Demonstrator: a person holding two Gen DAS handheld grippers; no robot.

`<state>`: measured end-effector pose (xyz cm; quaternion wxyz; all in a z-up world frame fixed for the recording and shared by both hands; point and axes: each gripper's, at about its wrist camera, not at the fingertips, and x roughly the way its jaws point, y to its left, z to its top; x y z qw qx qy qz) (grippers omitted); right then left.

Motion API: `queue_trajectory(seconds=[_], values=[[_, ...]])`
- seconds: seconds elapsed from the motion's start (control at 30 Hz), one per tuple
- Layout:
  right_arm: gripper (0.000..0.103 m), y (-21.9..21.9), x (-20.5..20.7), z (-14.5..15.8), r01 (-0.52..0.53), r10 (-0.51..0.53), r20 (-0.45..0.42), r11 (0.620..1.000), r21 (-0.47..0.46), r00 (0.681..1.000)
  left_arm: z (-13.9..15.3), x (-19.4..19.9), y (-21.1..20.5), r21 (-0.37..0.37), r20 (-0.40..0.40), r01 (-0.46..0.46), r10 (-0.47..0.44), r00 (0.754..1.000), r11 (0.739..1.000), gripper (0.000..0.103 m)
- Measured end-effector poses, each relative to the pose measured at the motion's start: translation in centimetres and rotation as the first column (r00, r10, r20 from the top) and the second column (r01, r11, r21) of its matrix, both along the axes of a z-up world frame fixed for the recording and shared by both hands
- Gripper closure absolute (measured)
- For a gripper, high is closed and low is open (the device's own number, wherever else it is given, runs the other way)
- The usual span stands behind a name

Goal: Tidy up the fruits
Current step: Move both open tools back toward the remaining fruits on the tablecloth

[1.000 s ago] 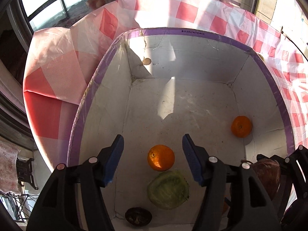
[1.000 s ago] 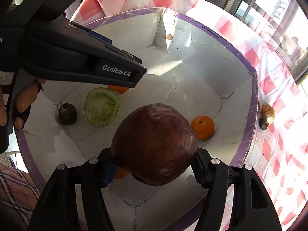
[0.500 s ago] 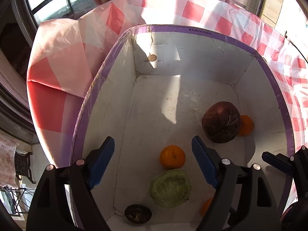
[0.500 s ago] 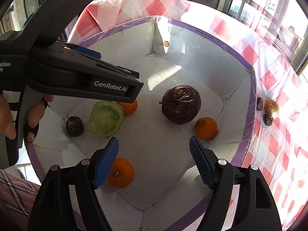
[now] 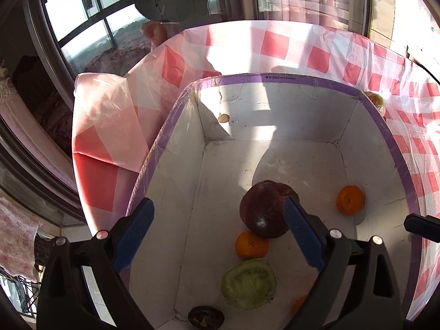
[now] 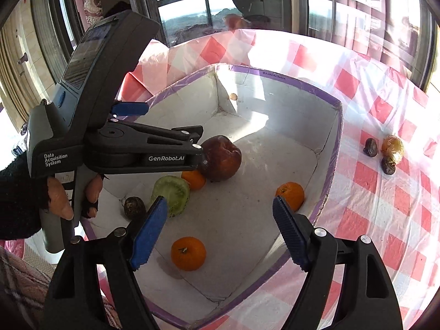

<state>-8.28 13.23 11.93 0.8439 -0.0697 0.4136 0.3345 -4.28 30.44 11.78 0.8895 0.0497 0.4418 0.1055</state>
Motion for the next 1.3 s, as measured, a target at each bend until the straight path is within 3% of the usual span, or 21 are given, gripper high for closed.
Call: queue_trajectory(seconds=[0.13, 0.3, 0.53, 0.73, 0.93, 1.13, 1.3], values=[[0.027, -4.3, 1.3, 0.4, 0.124, -0.120, -0.045, 0.988, 0.093, 0.992, 0.5, 0.1, -1.3, 0.024, 0.030, -0.004, 0.004, 1.000, 1.000, 0.006], [0.026, -10.0, 2.8, -0.8, 0.276, -0.256, -0.142, 0.951, 0.139, 0.956, 2.0, 0.9, -4.1, 0.043, 0.086, -0.003, -0.001, 0.996, 0.999, 0.006], [0.026, -15.6, 3.8, -3.7, 0.372, -0.351, -0.218, 0.926, 0.063, 0.911, 5.4, 3.0, -11.5, 0.000, 0.196, 0.077, -0.075, 0.978, 0.997, 0.004], [0.026, -20.0, 5.2, -6.1, 0.412, -0.404, -0.237, 0.911, -0.019, 0.883, 6.3, 4.1, -20.6, -0.012, 0.229, 0.261, -0.252, 0.940, 0.965, 0.003], [0.026, -25.3, 7.3, -8.2, 0.502, -0.499, -0.263, 0.863, -0.062, 0.826, 1.3, 4.1, -28.2, -0.037, 0.110, 0.412, -0.406, 0.907, 0.911, 0.003], [0.026, -30.7, 12.2, -10.1, 0.588, -0.576, -0.287, 0.807, -0.052, 0.765, -5.5, 4.9, -30.7, -0.053, -0.070, 0.398, -0.401, 0.913, 0.916, 0.003], [0.026, -30.6, 18.4, -11.0, 0.562, -0.545, -0.287, 0.827, -0.027, 0.788, -9.3, 5.1, -31.3, -0.017, -0.164, 0.386, -0.383, 0.909, 0.922, 0.003]])
